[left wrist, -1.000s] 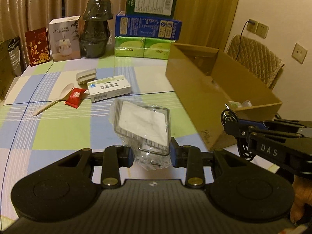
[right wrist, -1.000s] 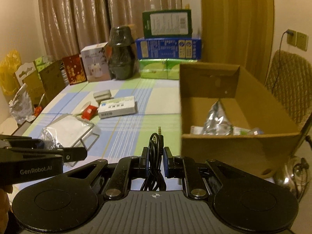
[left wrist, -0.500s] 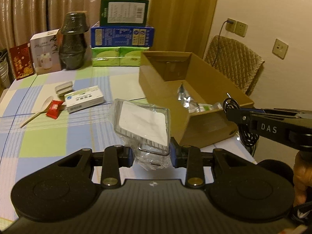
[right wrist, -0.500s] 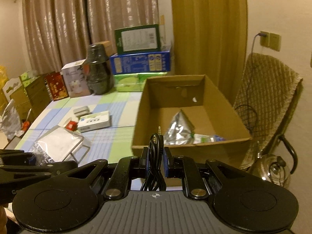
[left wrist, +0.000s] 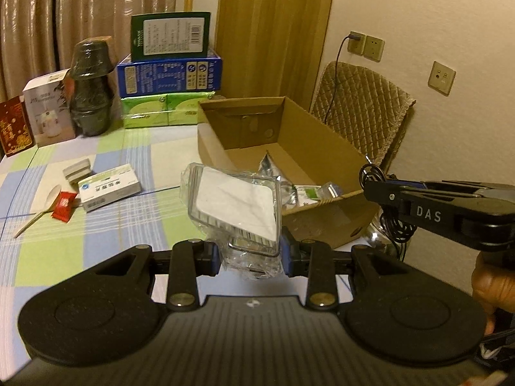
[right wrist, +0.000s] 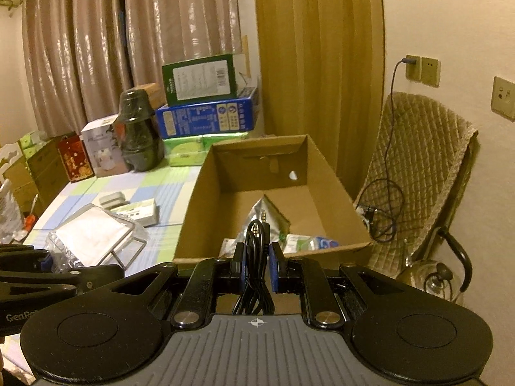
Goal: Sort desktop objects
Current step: 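Lift the cable and bagged pad and carry both over the cardboard box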
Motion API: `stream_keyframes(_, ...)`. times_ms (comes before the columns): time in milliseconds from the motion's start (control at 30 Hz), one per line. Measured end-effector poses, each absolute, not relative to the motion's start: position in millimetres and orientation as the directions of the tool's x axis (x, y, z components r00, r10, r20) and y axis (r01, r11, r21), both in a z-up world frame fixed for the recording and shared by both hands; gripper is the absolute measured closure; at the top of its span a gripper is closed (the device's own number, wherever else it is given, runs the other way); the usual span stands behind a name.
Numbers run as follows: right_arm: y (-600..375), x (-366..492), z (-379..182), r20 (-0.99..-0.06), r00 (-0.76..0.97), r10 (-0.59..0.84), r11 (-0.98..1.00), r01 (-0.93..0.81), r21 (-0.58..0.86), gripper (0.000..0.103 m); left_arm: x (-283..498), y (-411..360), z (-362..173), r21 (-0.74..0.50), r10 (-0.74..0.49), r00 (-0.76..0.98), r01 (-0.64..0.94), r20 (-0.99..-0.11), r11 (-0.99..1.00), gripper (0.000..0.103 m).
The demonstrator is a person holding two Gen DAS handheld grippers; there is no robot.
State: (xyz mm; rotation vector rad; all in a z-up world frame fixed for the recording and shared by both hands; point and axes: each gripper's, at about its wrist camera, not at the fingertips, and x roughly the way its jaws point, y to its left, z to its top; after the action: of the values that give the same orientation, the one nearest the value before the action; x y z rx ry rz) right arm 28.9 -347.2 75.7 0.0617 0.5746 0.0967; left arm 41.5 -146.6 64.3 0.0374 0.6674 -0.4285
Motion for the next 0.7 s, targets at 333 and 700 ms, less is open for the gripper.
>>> stream_keyframes(333, -370, 58, 90, -0.512, 0.853, 0.100, 0.995, -0.069, 0.078, 0.092, 68, -177, 74, -0.093, -0.398, 0.697, 0.432, -0.597, 0.897, 0.074)
stream_keyframes(700, -388, 102, 97, -0.508, 0.855, 0.106, 0.994, -0.086, 0.063, 0.092, 110, -206, 73, -0.089, -0.409, 0.679, 0.453, -0.610, 0.887, 0.074)
